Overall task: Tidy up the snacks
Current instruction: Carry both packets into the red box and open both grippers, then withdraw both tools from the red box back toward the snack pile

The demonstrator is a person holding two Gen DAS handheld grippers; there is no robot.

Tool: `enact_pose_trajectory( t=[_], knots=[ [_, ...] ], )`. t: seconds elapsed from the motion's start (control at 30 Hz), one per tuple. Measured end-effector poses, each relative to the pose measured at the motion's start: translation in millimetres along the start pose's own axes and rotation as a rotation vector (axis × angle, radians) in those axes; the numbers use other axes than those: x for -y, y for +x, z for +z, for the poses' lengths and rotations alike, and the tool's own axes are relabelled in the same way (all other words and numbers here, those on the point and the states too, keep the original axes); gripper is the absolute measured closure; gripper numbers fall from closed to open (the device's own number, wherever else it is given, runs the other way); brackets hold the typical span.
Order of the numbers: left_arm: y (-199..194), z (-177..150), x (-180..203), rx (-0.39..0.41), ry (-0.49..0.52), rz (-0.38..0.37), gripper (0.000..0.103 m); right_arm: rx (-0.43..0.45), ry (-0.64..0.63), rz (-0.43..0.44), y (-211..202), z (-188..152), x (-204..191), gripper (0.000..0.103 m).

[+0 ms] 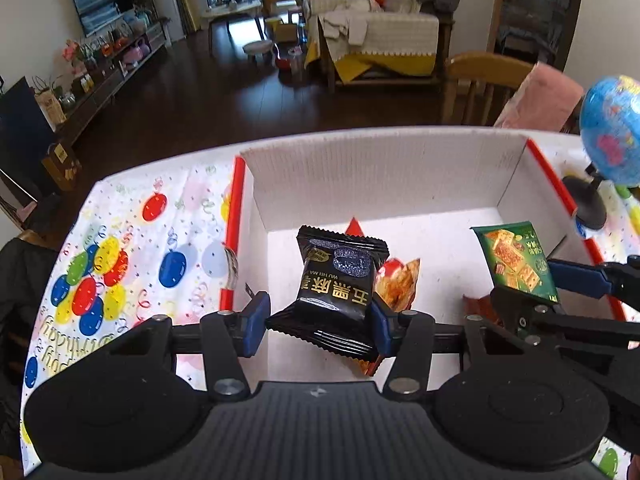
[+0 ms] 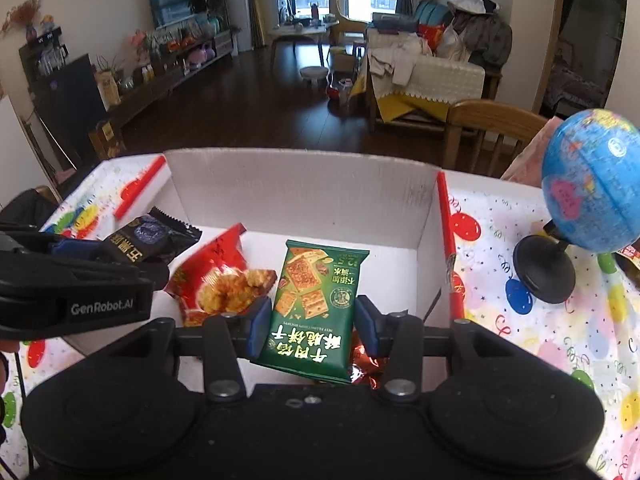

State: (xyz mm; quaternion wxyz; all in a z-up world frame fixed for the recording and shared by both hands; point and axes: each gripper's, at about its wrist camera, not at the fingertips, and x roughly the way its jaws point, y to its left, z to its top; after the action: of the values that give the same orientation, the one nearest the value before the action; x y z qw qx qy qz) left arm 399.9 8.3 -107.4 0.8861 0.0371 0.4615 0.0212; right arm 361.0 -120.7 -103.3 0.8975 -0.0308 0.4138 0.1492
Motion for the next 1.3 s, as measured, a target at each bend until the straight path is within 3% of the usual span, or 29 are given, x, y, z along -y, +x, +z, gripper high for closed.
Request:
enact_pose_trajectory(
  t=[0.27,0.5,0.67,0.77,1.3],
  knots=[
    [19,-6,8,-0.047,0.025,0.012,0.051,-0.070,0.019,-0.001,18,-10,2,0.059],
    [24,-9,11,-0.086,0.030,0.009,0.049,-0.073,0.027,-0.005,20,-12,2,0.059],
    [11,-10,10,-0.066,0.029,0.002,0.041,-0.065,0.044,-0.003,16,-12,6,0.056],
    [0,-10,9,-0.052,0.026,-0.010,0.040,-0.047,0.056,-0.003,6,-12,8,0.048],
    [-74,-25,4,0.037,0.018,-0.044,0.036,0.079,0.081,-0.019,-72,-22,1,0.026]
  ],
)
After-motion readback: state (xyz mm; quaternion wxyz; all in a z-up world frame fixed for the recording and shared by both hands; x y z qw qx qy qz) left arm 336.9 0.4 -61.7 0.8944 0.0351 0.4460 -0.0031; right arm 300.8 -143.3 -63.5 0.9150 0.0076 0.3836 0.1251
